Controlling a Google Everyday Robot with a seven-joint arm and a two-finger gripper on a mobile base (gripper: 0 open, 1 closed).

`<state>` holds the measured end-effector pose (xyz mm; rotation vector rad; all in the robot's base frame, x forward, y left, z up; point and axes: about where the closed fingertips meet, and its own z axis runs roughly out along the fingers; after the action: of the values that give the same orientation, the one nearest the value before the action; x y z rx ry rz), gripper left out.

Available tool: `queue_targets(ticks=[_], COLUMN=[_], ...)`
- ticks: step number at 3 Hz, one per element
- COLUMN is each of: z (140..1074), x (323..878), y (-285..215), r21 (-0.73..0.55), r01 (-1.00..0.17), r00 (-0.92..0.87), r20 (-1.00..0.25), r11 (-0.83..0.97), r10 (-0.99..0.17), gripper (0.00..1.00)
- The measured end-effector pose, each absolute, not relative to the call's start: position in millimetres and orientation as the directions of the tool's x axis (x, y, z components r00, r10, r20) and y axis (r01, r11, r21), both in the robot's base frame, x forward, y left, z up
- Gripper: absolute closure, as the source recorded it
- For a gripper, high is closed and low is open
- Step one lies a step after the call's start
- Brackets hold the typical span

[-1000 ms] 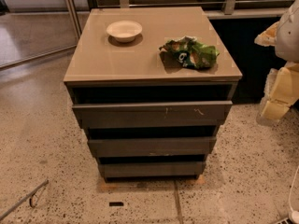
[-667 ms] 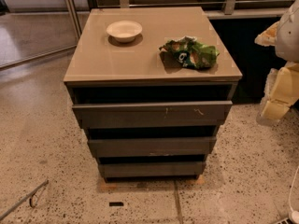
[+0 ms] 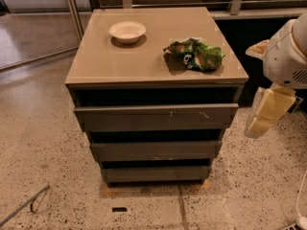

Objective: Open top drawer

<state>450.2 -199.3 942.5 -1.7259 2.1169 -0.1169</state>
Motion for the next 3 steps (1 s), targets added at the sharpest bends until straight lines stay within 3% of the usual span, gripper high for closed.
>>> queue_targets(ticks=[3], z=[817.3], x=[488.7], y=[-153.2], r21=[-0.326], r01=[-0.938], r00=[-0.030], r20=[-0.255], r11=[0.116], r10=[-0.966], gripper=[0.00])
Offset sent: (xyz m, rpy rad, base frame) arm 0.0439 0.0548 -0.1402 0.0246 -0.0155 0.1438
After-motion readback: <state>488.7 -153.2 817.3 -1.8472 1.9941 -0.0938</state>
